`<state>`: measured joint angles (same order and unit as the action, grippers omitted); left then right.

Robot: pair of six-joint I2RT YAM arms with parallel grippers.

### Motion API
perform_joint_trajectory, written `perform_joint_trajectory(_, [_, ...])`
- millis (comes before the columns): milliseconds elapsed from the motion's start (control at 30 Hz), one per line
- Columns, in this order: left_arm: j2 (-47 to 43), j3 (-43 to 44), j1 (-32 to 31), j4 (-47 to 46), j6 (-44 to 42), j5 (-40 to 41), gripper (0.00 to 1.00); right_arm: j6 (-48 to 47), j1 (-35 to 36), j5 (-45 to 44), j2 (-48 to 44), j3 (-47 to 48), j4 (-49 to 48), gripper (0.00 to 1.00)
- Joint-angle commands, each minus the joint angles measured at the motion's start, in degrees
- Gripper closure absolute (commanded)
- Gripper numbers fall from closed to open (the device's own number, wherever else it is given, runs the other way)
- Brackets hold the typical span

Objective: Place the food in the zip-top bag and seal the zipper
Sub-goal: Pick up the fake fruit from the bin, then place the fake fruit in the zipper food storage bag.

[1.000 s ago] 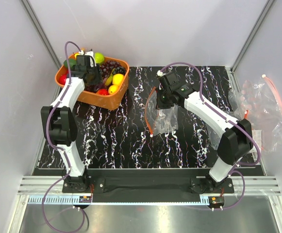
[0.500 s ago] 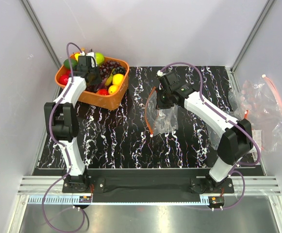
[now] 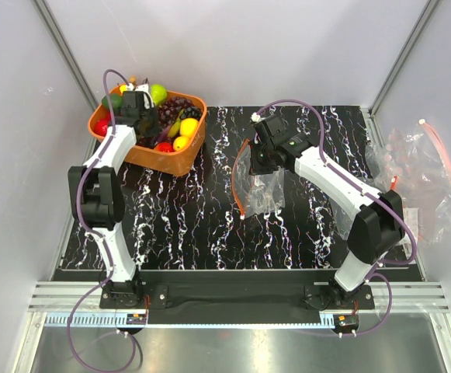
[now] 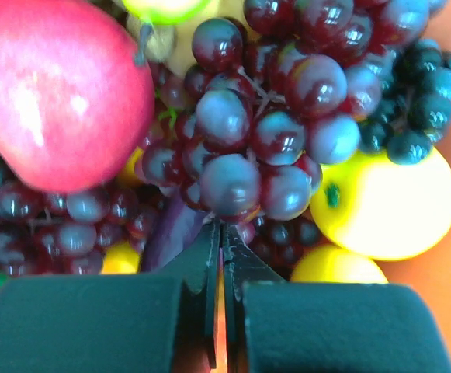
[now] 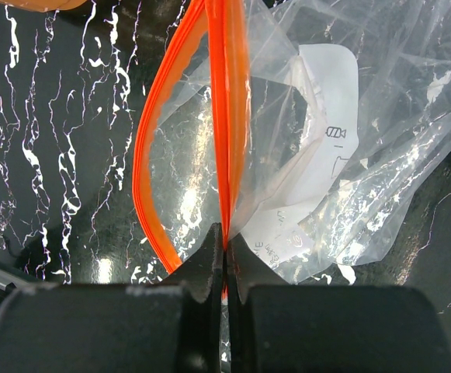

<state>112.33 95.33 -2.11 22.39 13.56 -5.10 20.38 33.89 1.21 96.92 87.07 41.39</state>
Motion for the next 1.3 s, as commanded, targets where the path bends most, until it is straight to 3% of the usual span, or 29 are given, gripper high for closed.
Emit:
perform_joint_trajectory(0, [-8.25,-1.89,0.35,-2.62,-0.56,-3.84,1.00,0.45,-0.40,1.16,-2.53,0.56,-1.39,1.00])
perform_joint_trajectory(367, [-23.29,-10.07,-0.70,-6.39,-3.45,-10.62,1.00,1.41,-0.49,1.42,-3.94,-1.55,-3.33,1.00])
perform_joint_trajectory(733, [-34.02,-12.54,-2.11,-6.84,-3.63,-17.04,1.00,1.59,-0.40,1.69,-4.64,-1.73,-4.65,1.00])
perform_joint_trajectory(1267, [-44.74,-13.59,-19.06,-9.64,-1.08,-16.52,1.00,5.45,-0.58,6.25,-6.92,-2.43,-8.07,1.00])
